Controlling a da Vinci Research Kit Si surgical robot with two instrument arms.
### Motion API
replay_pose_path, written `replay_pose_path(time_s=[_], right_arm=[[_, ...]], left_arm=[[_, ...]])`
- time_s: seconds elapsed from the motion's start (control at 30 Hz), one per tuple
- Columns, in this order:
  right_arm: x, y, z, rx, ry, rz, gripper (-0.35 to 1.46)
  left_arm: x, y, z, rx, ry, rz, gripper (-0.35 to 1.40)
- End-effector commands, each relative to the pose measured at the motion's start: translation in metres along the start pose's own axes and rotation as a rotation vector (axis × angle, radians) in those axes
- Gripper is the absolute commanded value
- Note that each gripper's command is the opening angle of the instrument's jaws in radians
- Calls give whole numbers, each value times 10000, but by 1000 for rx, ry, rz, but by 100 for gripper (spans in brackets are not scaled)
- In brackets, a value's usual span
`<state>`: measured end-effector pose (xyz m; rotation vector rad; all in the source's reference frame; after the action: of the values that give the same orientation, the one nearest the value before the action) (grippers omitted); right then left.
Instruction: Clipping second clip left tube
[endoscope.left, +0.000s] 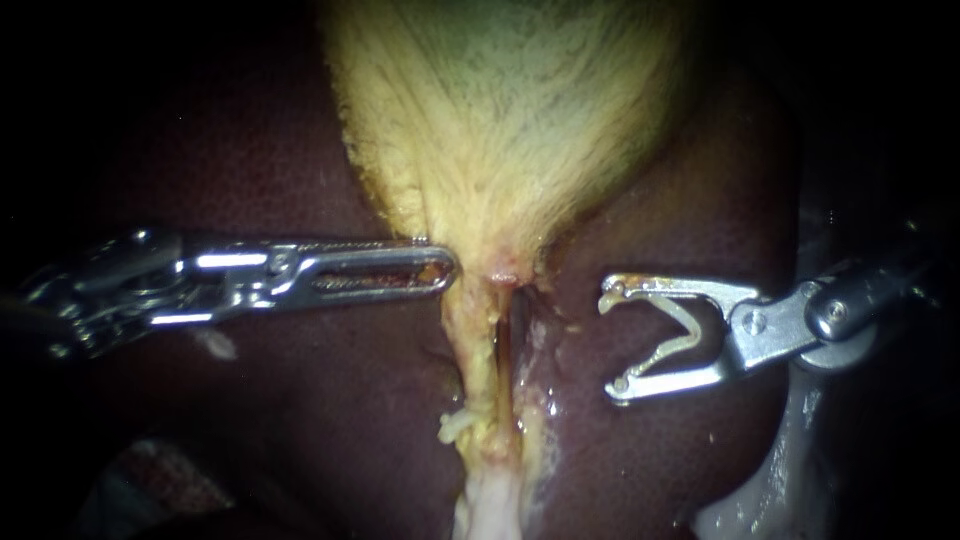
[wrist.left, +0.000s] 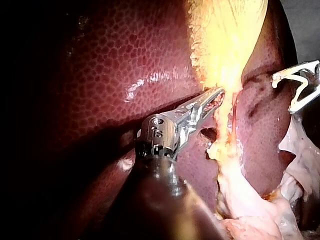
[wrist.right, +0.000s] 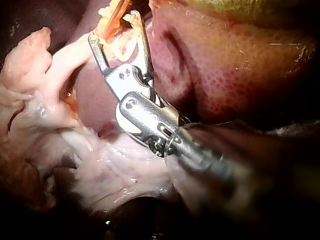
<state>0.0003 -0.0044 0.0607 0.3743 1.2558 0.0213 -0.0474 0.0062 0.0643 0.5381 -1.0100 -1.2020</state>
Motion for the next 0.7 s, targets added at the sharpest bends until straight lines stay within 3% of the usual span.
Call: replay_pose_path(time_s=[0.03,0.23,0.33,0.5,0.7], right_arm=[[1,-1,1,-2,1,15,60],[2,-8,21,15,5,94,60],[2,-15,42,60,14,141,60],[-3,-26,86,78,13,179,60],[-13,-25,126,86,10,199,60]], left_arm=[[-1,-1,-1,-1,-1,0,-35],[-1,-5,-12,2,2,-1,-35],[-1,-5,-21,8,6,-1,-35],[-1,-2,-39,1,2,0,-35],[-6,2,-59,-14,-6,-3,-35]])
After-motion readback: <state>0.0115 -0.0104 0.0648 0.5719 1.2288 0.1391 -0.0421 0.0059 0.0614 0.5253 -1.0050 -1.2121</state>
